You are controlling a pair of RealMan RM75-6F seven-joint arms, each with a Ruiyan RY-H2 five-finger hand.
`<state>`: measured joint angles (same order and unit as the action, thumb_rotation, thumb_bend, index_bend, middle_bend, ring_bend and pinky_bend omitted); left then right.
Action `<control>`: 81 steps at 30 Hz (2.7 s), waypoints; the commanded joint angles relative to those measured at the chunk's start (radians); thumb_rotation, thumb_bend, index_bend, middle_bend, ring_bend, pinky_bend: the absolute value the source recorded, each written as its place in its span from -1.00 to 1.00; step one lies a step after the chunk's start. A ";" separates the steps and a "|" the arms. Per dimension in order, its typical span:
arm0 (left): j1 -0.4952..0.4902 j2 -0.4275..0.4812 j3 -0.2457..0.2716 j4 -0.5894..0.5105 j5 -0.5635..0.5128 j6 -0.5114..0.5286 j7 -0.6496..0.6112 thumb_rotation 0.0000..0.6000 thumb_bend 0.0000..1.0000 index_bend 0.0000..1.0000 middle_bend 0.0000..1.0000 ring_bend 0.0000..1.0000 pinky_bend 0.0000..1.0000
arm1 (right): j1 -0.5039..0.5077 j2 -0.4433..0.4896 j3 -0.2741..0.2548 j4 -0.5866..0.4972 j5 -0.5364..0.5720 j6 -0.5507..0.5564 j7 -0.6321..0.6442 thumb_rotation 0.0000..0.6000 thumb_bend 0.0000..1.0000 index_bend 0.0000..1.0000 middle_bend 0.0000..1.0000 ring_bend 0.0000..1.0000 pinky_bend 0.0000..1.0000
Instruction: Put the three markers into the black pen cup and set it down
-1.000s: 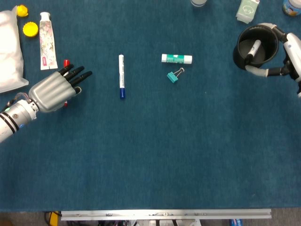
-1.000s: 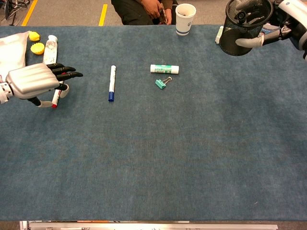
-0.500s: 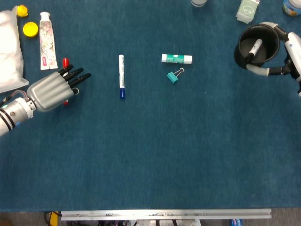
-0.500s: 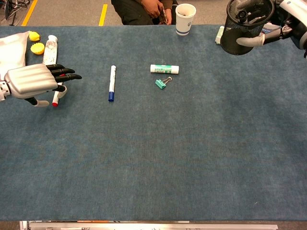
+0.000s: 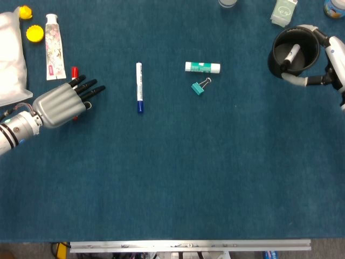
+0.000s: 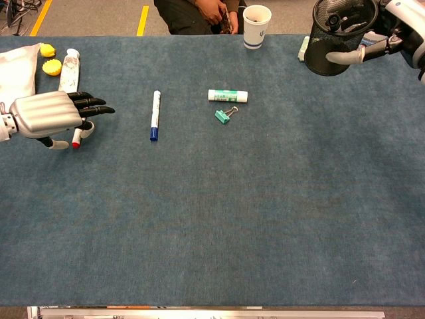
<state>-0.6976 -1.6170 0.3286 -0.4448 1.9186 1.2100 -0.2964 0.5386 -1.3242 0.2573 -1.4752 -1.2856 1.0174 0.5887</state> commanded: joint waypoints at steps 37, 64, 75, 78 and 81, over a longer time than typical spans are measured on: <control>-0.013 -0.056 0.010 0.060 -0.007 -0.016 -0.054 1.00 -0.56 0.15 -0.90 -1.00 -0.75 | -0.007 0.005 0.012 0.005 0.015 -0.007 -0.007 1.00 -0.68 -0.25 -0.29 -0.45 -0.41; -0.017 -0.063 -0.007 0.032 -0.036 -0.048 -0.053 1.00 -0.56 0.24 -0.87 -1.00 -0.75 | -0.009 0.004 0.019 0.005 0.020 -0.008 -0.008 1.00 -0.68 -0.24 -0.29 -0.45 -0.41; -0.018 -0.055 -0.029 -0.013 -0.063 -0.062 -0.052 1.00 -0.56 0.30 -0.85 -1.00 -0.75 | -0.012 0.007 0.020 0.004 0.019 -0.005 -0.005 1.00 -0.68 -0.24 -0.29 -0.45 -0.41; -0.020 -0.049 -0.032 -0.025 -0.065 -0.059 -0.050 1.00 -0.56 0.35 -0.81 -1.00 -0.75 | -0.012 0.007 0.020 0.005 0.019 -0.006 -0.003 1.00 -0.68 -0.24 -0.29 -0.45 -0.41; -0.020 -0.035 -0.041 -0.046 -0.072 -0.045 -0.050 1.00 -0.56 0.37 -0.80 -1.00 -0.75 | -0.012 0.004 0.020 0.007 0.018 -0.007 0.000 1.00 -0.68 -0.23 -0.29 -0.45 -0.41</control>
<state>-0.7176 -1.6583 0.2923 -0.4828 1.8503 1.1573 -0.3467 0.5268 -1.3196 0.2771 -1.4685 -1.2675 1.0108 0.5885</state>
